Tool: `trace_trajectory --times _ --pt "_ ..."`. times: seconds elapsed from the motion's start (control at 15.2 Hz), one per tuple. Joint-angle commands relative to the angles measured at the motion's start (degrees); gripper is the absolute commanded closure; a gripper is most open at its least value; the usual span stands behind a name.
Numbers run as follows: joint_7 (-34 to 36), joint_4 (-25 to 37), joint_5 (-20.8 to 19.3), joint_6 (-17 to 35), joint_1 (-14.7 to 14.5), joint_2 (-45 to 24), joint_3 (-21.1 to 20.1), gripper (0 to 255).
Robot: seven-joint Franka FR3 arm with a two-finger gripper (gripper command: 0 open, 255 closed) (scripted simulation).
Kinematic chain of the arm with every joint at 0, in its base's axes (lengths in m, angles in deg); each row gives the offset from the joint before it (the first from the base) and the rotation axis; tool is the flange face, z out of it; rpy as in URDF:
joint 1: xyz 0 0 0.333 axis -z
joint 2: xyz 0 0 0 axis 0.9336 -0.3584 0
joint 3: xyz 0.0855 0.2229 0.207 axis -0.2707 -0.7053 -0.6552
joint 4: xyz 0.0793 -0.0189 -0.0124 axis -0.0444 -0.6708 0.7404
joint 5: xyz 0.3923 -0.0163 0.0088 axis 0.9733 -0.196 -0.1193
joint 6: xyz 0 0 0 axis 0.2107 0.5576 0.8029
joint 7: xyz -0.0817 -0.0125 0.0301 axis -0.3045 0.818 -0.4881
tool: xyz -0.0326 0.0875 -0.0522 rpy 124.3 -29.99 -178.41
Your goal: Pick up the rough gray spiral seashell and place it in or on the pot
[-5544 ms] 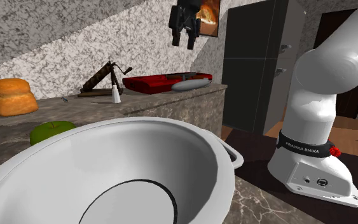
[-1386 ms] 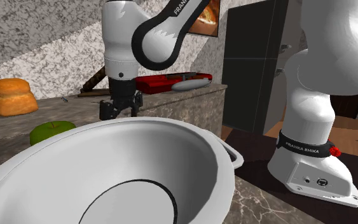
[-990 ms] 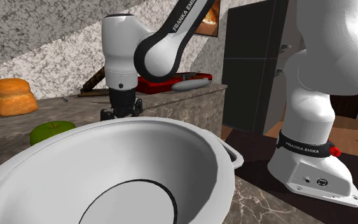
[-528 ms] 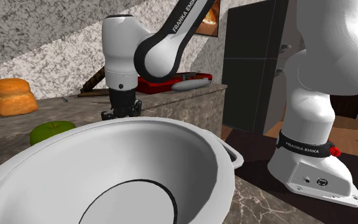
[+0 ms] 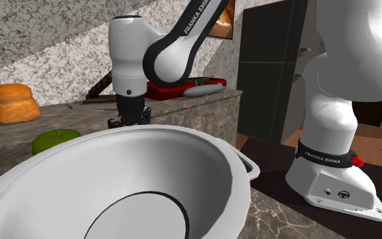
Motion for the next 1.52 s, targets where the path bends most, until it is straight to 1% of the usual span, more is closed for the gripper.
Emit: trace_trajectory --times 0.0,0.73,1.45 --pt "-0.01 -0.04 0.00 0.00 0.01 -0.06 0.01 255" --pt "-4.12 1.47 4.34 -7.39 0.45 6.21 -1.15 255" --pt "-7.26 4.60 7.44 -15.19 0.40 11.20 -1.55 255"
